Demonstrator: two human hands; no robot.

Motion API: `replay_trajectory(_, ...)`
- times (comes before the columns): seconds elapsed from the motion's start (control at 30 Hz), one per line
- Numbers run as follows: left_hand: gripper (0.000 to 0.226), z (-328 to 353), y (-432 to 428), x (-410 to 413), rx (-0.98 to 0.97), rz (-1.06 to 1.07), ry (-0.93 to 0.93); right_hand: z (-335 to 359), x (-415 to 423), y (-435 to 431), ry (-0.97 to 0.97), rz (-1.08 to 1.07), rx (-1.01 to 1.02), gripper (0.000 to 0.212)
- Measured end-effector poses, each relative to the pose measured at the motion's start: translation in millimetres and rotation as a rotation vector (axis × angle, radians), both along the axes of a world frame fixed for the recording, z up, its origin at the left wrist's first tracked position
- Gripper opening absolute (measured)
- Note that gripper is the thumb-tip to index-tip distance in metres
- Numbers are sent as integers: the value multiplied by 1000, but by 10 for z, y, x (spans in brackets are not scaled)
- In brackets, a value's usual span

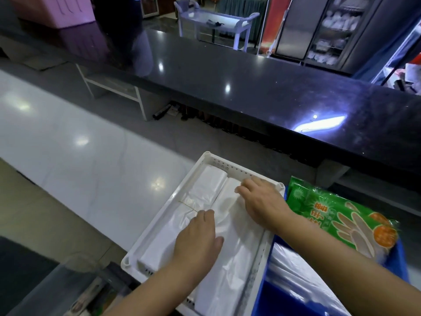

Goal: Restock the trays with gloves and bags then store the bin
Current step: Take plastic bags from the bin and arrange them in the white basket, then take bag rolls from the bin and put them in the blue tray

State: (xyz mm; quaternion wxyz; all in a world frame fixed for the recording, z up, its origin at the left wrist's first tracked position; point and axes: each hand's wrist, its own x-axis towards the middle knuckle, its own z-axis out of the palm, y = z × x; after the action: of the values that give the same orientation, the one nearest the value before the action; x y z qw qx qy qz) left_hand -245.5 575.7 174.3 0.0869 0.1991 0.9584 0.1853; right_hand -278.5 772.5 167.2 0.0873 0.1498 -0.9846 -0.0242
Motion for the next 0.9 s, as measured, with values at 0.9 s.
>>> replay_trajectory(0.9,7,318,-2617,630,127,532,86,538,347,-2531,-232,483,-225,15)
